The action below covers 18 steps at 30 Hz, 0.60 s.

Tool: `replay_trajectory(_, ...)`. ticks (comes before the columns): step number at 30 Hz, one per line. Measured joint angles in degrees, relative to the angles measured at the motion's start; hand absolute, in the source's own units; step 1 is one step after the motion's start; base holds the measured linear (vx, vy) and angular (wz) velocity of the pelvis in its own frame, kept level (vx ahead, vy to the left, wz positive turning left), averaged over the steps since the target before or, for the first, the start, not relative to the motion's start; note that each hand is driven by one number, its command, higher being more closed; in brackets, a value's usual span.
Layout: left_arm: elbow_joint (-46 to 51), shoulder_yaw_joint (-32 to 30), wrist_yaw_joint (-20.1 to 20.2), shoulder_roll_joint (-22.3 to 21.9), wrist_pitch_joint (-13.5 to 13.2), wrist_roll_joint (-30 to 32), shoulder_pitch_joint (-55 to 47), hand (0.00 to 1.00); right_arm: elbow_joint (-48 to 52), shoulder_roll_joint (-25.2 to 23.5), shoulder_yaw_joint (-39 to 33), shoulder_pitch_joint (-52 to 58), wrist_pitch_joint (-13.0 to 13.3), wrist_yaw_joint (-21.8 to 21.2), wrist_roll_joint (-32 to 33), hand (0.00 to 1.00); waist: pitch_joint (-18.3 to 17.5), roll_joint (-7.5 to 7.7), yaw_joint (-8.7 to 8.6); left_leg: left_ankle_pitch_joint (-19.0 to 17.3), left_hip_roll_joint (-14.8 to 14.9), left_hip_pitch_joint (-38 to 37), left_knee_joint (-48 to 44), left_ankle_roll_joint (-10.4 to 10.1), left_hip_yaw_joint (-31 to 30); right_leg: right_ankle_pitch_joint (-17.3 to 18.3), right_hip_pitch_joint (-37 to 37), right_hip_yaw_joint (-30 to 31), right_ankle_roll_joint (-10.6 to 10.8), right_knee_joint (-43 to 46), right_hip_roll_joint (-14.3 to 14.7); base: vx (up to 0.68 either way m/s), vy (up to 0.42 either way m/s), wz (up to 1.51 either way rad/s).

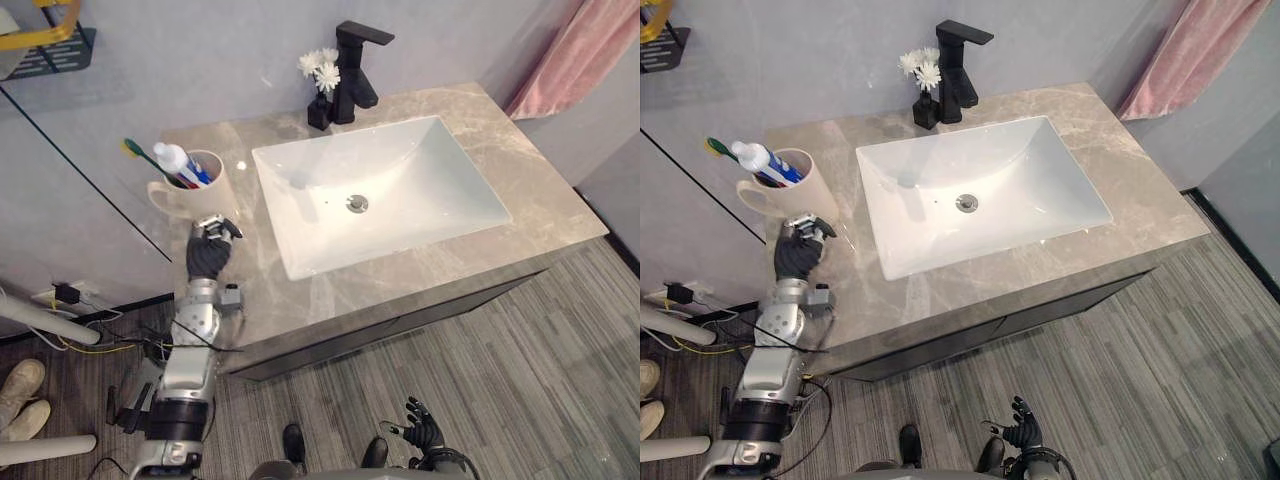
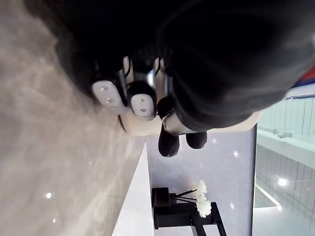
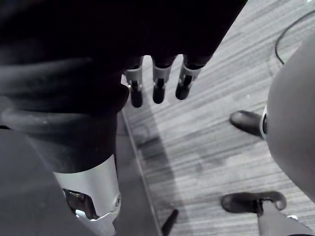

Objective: Organize washtable

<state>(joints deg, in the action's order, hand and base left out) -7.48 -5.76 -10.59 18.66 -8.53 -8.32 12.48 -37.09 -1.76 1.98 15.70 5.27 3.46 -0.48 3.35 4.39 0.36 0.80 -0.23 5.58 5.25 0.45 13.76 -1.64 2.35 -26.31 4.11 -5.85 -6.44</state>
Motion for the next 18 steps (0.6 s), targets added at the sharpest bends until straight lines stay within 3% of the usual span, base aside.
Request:
replay_trajectory(8,-4.62,-0.03,-1.45,5.56,1.76,0.00,7.09,1.00,0.19,0.12,0.23,0.00,1.06,-0.16,0.50,0.00,1.58,0.74,0.32,0.20,-0.07,2.26,-1.45,0.27,-0.90,-0.26,1.30,0.10,0.07,0.18,-0.50,0.00,0.009,0.04)
replay_trajectory(18,-5.27,-0.15,-2.26,6.98,1.78,-0.03,8.75,1.00,0.19,0.27,-0.37,0.01,1.26,-0.11,1.09,0.00,2.45,0.89,0.25,0.21,-0.18,2.90,-2.08,0.31,-0.84,-1.31,1.91,0.70,-0.52,0.18,-0.41,-0.04,0.022,-0.03)
